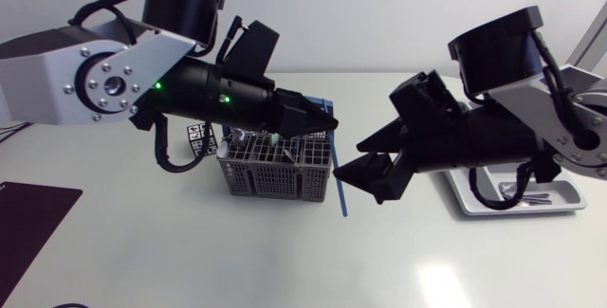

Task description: Transfer all utensils from the basket to the drawer tray.

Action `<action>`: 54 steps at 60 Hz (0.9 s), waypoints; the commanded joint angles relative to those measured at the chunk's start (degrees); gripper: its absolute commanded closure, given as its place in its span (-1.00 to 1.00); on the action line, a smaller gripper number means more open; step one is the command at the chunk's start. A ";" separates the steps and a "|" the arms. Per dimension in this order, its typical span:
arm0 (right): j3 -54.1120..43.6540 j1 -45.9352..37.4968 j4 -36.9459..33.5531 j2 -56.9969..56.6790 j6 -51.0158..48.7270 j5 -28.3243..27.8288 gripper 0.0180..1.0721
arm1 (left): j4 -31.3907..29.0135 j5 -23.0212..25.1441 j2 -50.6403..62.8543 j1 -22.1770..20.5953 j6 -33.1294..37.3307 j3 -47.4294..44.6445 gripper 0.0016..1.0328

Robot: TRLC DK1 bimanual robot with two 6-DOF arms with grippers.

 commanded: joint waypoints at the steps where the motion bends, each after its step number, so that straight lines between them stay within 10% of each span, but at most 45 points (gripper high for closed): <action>1: 1.38 0.75 1.21 1.82 1.46 -0.71 -0.63 | 0.82 1.13 1.92 -0.61 -2.30 0.21 0.93; 54: -0.03 1.19 2.26 4.01 1.38 -4.05 0.89 | 2.14 2.19 3.68 0.71 -2.56 1.53 0.93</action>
